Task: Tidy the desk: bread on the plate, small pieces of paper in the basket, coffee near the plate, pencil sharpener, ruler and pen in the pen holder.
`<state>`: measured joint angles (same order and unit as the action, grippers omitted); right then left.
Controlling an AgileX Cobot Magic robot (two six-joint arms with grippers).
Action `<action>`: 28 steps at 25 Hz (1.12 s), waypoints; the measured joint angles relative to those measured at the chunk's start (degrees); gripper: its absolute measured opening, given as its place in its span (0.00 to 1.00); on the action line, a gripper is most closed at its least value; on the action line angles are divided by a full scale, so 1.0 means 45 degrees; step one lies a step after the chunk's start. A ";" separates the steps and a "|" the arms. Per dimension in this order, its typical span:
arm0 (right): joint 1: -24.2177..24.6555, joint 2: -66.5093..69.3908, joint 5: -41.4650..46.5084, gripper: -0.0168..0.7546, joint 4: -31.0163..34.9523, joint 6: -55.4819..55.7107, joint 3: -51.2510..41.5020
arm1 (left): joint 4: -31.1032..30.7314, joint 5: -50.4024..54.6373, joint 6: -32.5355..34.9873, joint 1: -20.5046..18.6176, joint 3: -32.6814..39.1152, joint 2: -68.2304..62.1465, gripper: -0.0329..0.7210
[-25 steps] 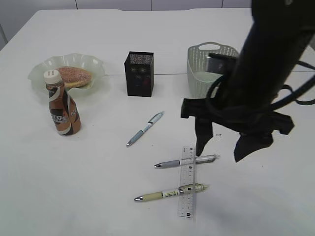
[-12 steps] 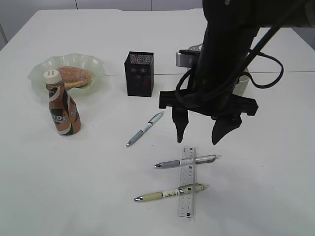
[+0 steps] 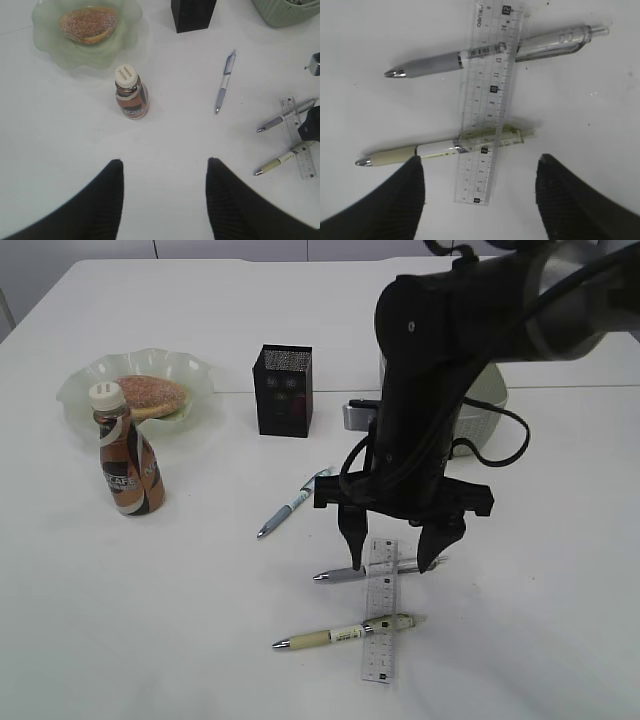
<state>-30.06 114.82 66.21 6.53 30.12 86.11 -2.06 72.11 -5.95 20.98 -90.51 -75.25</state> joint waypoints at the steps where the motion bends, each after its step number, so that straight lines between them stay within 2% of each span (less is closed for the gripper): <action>1: 0.0000 0.0177 -0.0028 0.68 0.0000 0.0000 0.0000 | 0.0000 0.0000 0.0000 0.0000 0.0000 0.0000 0.56; 12: 0.0000 0.1426 -0.0475 0.68 0.0147 0.0000 0.0000 | 0.0000 0.0000 0.0000 0.0000 0.0000 0.0000 0.56; 28: 0.0000 0.1486 -0.1226 0.68 -0.0282 -0.0048 0.0027 | 0.0000 0.0000 0.0000 0.0000 0.0000 0.0000 0.55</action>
<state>-30.06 121.51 60.69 5.26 29.91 86.23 -2.06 72.11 -5.95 20.98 -90.51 -75.25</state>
